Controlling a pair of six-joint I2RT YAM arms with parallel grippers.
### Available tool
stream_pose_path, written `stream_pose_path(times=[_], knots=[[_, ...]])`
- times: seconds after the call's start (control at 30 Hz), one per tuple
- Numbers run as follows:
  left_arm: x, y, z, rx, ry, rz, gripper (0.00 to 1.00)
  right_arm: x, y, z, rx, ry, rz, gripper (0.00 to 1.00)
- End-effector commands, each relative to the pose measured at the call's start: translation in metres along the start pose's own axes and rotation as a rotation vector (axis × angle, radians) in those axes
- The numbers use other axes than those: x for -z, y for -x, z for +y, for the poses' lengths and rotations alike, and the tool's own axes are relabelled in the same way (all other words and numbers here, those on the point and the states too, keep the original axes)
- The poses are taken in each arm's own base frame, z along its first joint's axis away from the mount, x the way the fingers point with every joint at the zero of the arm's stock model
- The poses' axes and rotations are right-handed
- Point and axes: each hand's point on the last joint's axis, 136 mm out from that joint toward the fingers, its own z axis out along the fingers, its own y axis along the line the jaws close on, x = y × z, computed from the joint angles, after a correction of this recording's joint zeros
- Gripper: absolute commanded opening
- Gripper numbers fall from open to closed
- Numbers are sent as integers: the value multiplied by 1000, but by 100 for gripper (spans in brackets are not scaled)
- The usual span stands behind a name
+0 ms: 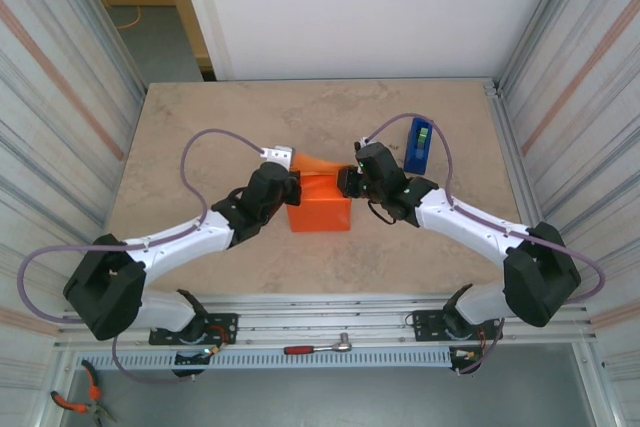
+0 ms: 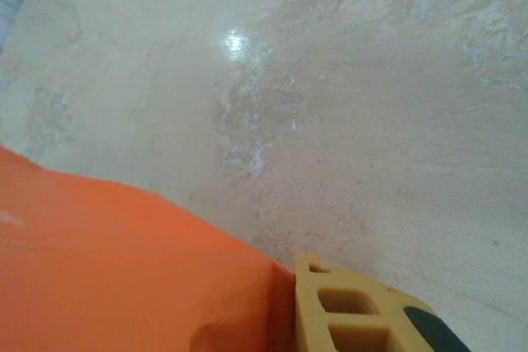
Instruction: Wrap the gift box in paper
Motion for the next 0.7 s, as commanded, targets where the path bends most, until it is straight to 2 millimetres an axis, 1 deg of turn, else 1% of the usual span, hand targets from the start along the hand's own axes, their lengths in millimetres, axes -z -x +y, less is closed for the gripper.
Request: stream_pose_path(times=[0.0,0.17,0.23,0.3,0.37,0.47,0.67], knots=[[11,-1,-11,-11,-58,-8,36,-8,-21,-14,9,-40,43,2],[31,26,-4,6,-48,-95,70,-11,-27,-18,13,-48,52,1],[37,33,1,23,-41,-119,81,-12,-28,-19,14,-50,56,1],[42,38,7,35,-37,-137,87,-12,-29,-19,13,-50,59,1],[44,39,12,43,-35,-140,91,-12,-29,-19,14,-50,58,1],[47,37,18,49,-30,-138,93,-12,-28,-19,12,-49,57,1],[42,23,12,44,-73,-104,94,-13,-27,-18,11,-45,59,2]])
